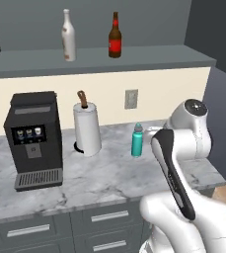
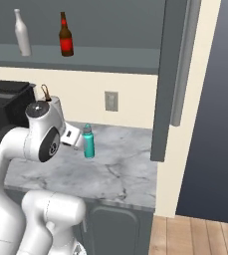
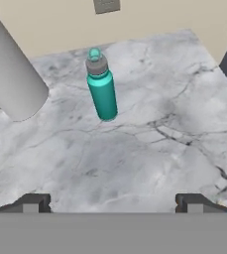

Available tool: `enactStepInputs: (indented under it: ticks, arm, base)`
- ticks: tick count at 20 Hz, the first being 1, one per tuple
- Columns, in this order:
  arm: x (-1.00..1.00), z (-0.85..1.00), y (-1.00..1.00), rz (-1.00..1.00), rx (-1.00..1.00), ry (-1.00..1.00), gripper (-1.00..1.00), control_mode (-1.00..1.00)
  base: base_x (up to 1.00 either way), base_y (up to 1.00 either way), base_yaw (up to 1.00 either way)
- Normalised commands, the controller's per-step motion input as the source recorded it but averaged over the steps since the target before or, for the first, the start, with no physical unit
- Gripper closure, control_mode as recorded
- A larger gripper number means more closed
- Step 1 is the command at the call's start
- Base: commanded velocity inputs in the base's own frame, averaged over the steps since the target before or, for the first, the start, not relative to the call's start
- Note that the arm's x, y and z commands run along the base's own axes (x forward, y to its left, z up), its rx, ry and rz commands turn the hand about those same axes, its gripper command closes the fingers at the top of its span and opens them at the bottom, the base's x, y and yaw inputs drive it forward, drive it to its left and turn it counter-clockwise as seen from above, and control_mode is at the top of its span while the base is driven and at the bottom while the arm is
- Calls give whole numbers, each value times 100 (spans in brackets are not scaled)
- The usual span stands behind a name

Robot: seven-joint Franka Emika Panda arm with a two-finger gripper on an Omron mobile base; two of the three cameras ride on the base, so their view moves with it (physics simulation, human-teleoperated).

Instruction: Sort all alcoholic drinks to one cabinet, and non-alcoholic drinks to the other.

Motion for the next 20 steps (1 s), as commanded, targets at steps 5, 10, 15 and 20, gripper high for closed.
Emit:
enactStepInputs:
  ticks: [5, 10, 15, 20]
  arm:
    - [52, -5, -3, 0, -6, 0, -100, -100]
    - [43, -4, 0, 0, -6, 0, -100, -100]
    - [24, -8, 0, 0, -1, 0, -100, -100]
    - [19, -17, 0, 0, 0, 0, -100, -100]
  base:
    - [0, 0, 0]
    - [0, 0, 0]
    - [0, 0, 0]
    - [0, 0, 0]
